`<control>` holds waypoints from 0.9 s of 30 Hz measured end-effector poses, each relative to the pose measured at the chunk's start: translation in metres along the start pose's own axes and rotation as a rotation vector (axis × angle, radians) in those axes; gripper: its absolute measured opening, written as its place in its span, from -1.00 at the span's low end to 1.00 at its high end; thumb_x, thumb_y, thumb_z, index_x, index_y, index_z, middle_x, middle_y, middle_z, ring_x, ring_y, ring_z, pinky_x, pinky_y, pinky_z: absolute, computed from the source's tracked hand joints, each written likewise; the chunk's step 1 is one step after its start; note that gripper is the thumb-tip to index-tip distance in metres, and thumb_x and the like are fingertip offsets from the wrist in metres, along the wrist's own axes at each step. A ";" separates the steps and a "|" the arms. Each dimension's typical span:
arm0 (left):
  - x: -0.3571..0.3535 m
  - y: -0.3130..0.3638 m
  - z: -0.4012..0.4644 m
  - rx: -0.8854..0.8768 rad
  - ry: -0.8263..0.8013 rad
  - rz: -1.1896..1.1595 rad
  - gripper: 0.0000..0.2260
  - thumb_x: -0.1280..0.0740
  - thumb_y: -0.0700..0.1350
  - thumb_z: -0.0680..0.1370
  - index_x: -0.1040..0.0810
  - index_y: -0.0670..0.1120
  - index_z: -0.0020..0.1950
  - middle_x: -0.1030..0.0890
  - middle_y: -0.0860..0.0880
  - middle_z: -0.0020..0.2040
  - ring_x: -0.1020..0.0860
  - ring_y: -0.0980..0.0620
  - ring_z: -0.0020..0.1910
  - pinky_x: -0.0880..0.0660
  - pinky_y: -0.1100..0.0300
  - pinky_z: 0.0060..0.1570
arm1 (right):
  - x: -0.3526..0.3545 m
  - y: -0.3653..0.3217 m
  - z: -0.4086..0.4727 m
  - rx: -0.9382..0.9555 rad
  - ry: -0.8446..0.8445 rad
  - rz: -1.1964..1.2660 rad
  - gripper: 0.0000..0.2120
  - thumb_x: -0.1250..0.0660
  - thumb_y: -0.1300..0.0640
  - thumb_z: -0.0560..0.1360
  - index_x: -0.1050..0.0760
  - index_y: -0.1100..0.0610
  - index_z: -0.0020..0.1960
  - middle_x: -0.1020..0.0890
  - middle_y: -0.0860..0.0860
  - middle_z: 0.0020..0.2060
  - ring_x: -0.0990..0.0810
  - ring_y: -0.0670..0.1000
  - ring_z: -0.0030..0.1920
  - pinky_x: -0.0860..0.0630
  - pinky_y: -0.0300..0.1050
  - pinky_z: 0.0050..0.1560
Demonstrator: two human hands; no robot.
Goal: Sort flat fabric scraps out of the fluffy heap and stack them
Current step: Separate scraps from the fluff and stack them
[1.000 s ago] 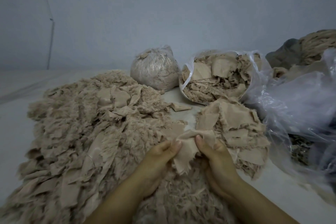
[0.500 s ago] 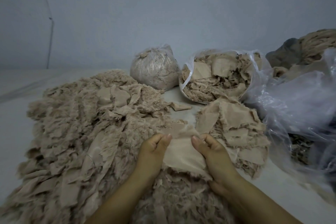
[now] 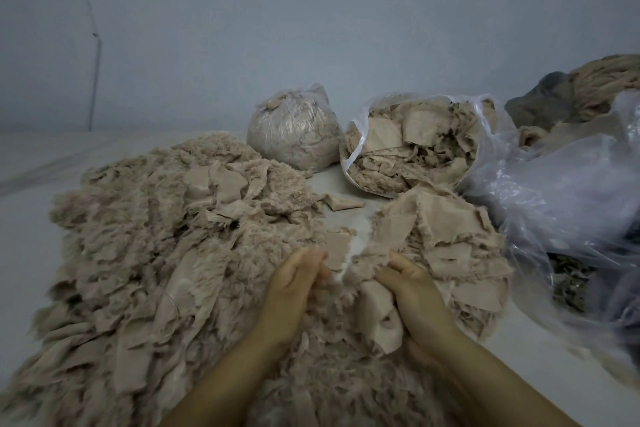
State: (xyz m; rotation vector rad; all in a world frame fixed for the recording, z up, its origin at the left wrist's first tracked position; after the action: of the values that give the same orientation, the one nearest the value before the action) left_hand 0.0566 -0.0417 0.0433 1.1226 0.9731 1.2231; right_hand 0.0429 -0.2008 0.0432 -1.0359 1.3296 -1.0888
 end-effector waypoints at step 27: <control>-0.002 -0.006 -0.003 0.207 0.026 -0.133 -0.71 -0.20 -0.08 0.60 -0.50 -0.23 -0.21 -0.45 -0.01 -0.58 -0.34 0.15 -0.67 -0.22 0.40 -0.66 | -0.008 0.012 -0.007 -0.144 -0.049 -0.013 -0.76 -0.37 0.04 0.50 -0.63 0.21 -0.01 -0.71 0.15 -0.12 -0.70 0.13 -0.10 -0.61 -0.01 -0.03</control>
State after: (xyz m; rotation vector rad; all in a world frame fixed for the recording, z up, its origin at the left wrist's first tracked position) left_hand 0.0545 -0.0434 0.0372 1.1847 1.1956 1.0498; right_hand 0.0362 -0.1903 0.0329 -1.1714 1.3792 -0.9824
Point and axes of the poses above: each hand's wrist, its own z-axis towards the middle knuckle, its own x-axis out of the back of the hand, y = z × x, the point moved 4 cm from there along z, towards the middle knuckle
